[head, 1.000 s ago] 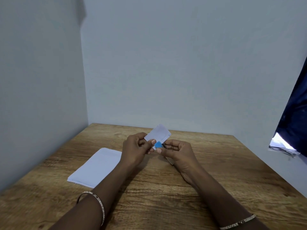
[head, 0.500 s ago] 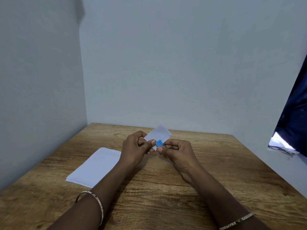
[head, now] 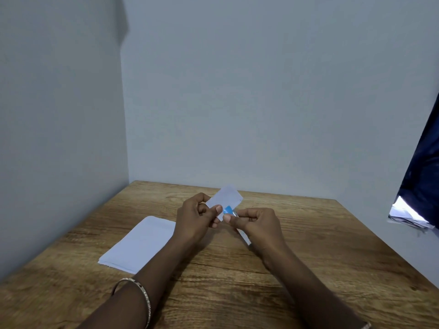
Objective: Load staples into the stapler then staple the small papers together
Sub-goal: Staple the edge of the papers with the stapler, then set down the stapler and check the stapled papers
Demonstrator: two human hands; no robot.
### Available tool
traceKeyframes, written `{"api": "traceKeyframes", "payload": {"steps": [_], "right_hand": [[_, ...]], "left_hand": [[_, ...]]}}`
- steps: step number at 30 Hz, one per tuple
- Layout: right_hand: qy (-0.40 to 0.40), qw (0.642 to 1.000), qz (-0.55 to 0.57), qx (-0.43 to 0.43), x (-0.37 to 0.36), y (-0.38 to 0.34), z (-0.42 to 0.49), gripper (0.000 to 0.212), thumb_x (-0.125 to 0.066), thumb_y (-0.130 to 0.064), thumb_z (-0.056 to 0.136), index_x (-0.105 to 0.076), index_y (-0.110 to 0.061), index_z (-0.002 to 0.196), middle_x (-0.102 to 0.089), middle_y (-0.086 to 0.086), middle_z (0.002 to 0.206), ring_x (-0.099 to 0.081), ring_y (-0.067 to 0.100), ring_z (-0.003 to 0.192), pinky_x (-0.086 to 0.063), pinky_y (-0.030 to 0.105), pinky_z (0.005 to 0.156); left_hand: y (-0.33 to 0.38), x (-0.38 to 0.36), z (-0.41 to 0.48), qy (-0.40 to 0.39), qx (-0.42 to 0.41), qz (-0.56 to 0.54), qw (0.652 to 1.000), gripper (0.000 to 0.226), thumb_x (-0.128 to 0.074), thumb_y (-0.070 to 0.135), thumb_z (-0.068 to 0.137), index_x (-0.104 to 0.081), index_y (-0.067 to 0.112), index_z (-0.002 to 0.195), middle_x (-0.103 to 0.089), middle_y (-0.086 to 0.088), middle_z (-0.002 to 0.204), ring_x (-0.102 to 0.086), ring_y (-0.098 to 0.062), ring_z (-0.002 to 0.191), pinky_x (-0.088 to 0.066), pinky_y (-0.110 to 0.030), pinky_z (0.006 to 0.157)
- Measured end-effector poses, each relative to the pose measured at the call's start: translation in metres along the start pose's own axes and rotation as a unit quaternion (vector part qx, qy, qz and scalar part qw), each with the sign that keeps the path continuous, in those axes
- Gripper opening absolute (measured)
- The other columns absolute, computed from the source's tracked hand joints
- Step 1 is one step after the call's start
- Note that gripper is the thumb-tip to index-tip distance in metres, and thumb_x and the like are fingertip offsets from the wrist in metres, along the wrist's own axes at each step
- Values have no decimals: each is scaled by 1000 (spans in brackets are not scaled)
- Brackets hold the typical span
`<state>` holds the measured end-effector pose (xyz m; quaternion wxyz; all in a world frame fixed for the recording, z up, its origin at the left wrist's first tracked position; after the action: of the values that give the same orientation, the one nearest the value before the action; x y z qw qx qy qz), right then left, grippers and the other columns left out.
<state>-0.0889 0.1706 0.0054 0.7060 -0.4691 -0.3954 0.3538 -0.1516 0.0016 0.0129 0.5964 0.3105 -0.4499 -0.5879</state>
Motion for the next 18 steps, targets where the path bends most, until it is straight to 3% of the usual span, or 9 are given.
{"api": "traceKeyframes", "payload": {"steps": [1,3,7,9,12,15,18], "right_hand": [[19,998,-50,19,2,-4,-1,38,-93,-39,63,-82,-17,92,-77,-7,70,-73,3,70,-55,19,58],[51,984,-160,58,6,-11,-3,43,-90,-46,62,-81,-19,94,-72,-11,65,-66,-1,63,-43,15,53],[84,937,-326,96,5,-17,-7,62,-82,-56,66,-70,-23,117,-75,-4,103,-66,17,100,-41,26,72],[88,922,-362,107,6,-18,-8,56,-80,-55,68,-71,-23,112,-75,-5,104,-66,16,101,-39,26,70],[68,906,-403,107,5,-17,-9,37,-76,-53,73,-72,-20,90,-73,-6,86,-66,15,85,-49,30,66],[35,895,-432,104,0,-16,-9,37,-73,-52,78,-71,-15,85,-72,-2,83,-65,17,83,-52,33,70],[16,884,-453,115,-5,-17,-9,39,-70,-54,82,-72,-16,89,-73,-1,88,-63,18,88,-47,32,74]], "left_hand": [[-1,2,1,11,2,2,1000,12,-74,18,89,-63,16,91,-70,-8,56,-75,-20,61,-58,-37,74],[-1,6,3,29,9,1,1000,16,-73,18,90,-63,11,100,-73,-18,65,-76,-18,61,-55,-30,74],[-1,7,2,40,17,-8,999,27,-72,18,91,-61,8,113,-73,-19,67,-73,-14,57,-56,-34,77],[-3,7,2,36,24,-19,999,33,-72,17,91,-60,4,119,-70,-13,60,-72,-16,57,-58,-40,80],[-3,6,3,28,23,-28,999,25,-71,15,91,-62,8,113,-62,4,47,-71,-17,56,-60,-48,82],[-2,6,2,20,14,-34,999,20,-72,14,90,-59,23,102,-65,5,48,-71,-16,55,-60,-47,78],[-4,5,3,19,15,-49,999,27,-73,11,89,-58,18,110,-66,2,53,-70,-17,55,-61,-45,76]]}}
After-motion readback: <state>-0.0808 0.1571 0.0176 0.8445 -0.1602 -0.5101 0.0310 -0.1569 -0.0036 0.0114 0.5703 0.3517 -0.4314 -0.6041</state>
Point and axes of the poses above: each hand's wrist, its own z-axis towards the middle knuckle, its own x-axis out of the back of the hand, y = z × x, the point moved 6 cm from there along z, towards the middle knuckle
